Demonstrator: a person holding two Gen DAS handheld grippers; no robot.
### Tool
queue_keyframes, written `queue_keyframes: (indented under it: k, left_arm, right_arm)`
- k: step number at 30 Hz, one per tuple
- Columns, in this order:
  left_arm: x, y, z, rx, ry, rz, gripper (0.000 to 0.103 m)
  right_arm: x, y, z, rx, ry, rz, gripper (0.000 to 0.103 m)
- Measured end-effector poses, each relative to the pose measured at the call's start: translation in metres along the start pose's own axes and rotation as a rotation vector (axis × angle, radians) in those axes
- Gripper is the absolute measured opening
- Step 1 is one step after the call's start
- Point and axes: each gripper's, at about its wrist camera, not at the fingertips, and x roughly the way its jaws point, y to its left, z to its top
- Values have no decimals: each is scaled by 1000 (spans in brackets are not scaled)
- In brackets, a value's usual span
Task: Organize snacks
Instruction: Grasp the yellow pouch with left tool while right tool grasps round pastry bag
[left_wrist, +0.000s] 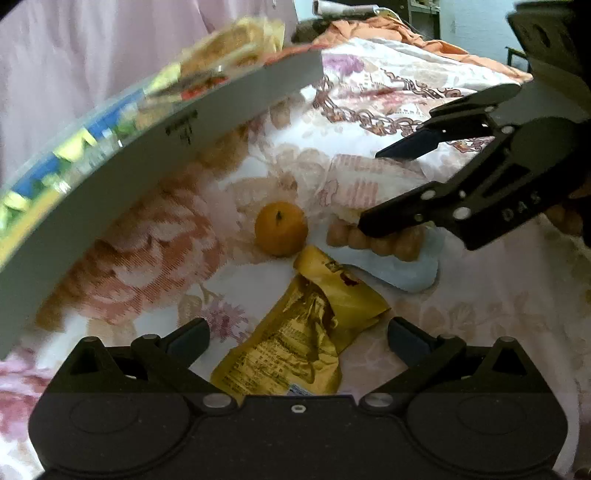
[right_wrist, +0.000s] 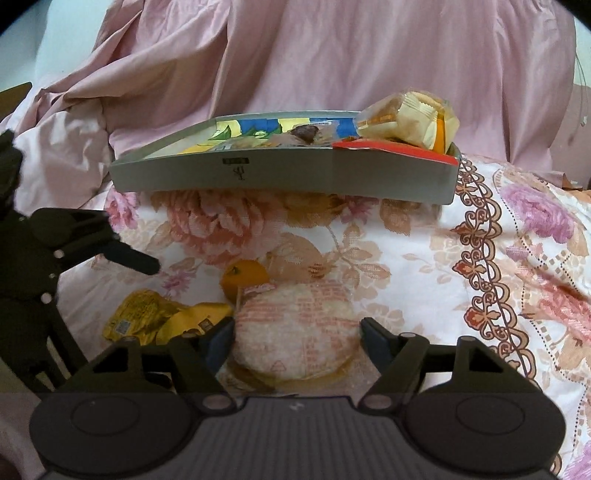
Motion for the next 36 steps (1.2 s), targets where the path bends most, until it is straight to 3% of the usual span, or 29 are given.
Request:
queue_keyframes:
  k: [6, 11, 14, 19, 24, 28, 32, 36]
  left_arm:
    - [1, 5, -3, -43, 19, -52, 101]
    - [-6, -5, -2, -103, 39, -44, 82]
    - [-11, -8, -4, -196, 49, -21, 72]
    - [-19, -12, -8, -387, 43, 13, 64]
    - [-25, -33, -7, -532, 66, 23, 64]
    - [-23, -51, 0, -471, 93, 35, 66]
    - [-15, -52, 6, -415, 110, 27, 83]
    - [-8, -48, 9, -374, 108, 6, 87]
  right_arm:
    - [1, -1, 0, 11, 3, 5, 78]
    - [3, -4, -1, 35, 14, 6, 78]
    - [3, -6, -1, 61, 27, 8, 78]
    - [3, -13, 0, 123, 69, 27, 78]
    - [-1, -14, -1, 144, 99, 23, 77]
    - [-10, -15, -1, 133, 147, 6, 77]
    - [-16, -19, -1, 113, 201, -13, 77]
    - [-14, -21, -3, 119, 214, -5, 80]
